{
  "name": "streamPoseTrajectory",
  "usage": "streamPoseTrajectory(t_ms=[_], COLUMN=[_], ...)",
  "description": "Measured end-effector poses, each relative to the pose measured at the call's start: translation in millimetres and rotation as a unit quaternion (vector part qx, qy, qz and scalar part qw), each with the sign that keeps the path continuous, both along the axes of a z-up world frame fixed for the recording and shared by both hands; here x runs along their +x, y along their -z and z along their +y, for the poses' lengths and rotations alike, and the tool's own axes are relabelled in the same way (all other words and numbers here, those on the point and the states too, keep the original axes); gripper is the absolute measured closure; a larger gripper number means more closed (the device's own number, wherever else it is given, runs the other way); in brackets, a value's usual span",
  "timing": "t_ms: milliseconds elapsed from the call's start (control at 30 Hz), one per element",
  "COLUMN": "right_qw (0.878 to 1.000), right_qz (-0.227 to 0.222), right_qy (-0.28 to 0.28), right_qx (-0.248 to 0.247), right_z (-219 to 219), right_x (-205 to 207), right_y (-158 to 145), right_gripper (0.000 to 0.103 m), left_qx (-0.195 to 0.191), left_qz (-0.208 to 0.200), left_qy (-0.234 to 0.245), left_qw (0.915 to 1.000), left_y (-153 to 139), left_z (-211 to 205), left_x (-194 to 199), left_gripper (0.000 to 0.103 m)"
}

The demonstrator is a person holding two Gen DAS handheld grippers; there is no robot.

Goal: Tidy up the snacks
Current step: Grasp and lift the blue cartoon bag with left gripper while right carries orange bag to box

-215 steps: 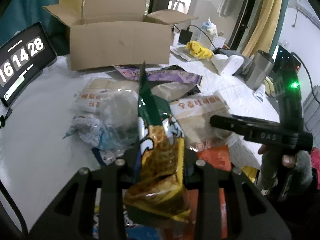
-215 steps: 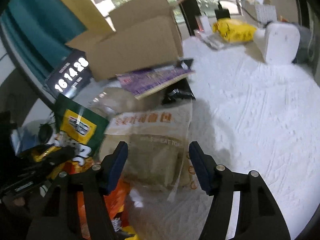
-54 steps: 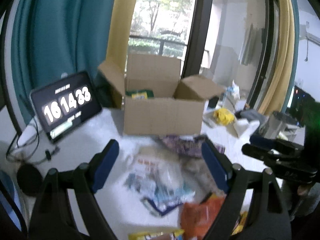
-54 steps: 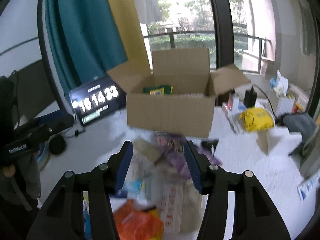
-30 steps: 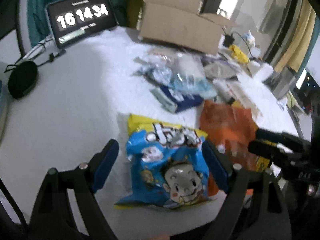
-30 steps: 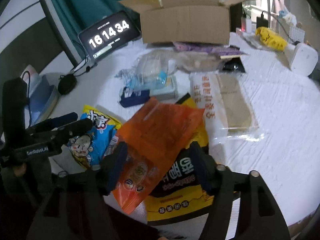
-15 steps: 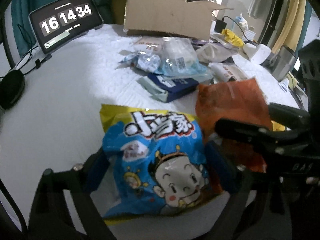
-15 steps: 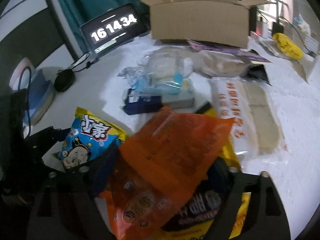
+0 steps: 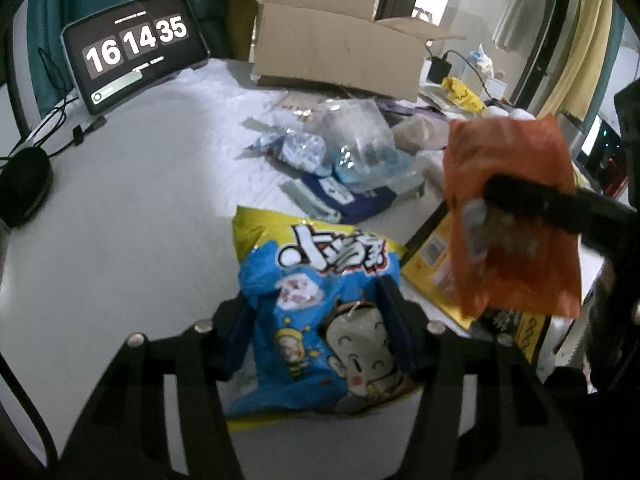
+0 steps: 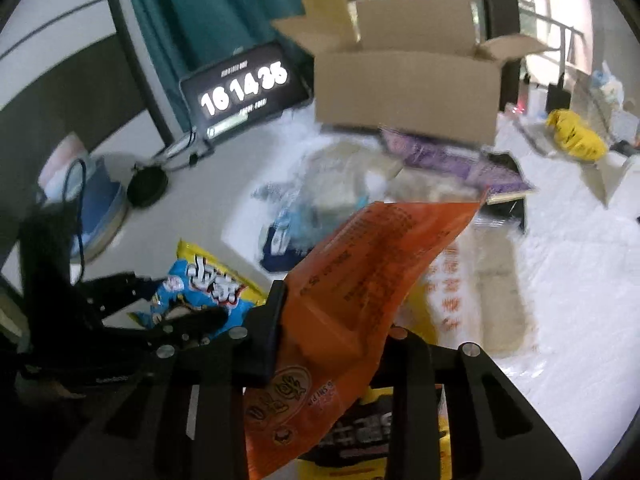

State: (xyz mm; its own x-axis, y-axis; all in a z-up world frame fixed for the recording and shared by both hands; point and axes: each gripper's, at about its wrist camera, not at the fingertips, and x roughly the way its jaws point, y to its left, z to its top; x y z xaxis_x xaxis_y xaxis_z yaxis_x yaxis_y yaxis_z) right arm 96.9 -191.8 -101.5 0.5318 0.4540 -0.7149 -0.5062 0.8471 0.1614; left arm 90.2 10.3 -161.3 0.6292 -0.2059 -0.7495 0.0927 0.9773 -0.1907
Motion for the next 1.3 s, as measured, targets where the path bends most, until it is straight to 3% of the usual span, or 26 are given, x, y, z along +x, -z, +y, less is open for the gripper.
streamPoseTrajectory(t_ms=[267,667,1300], right_qw=[0.999,0.997,0.992], right_qz=[-0.038,-0.065,-0.109], right_qy=[0.019,0.037,0.049], right_qx=[0.021,0.032,0.040], right_z=[-23,-40,-58], right_x=[20,53,125], right_y=[-34,-59,-99], right_gripper=[0.070,0.070,0.070], left_qx=[-0.003,-0.002,0.012], left_qz=[-0.023,-0.069,-0.145], left_qy=[-0.003,-0.015,-0.018], left_qw=[0.9997,0.9975,0.9891], left_y=[-21,-54,-115], left_z=[2,12,18], left_x=[10,40,120], left_gripper=[0.044,0.044,0.044])
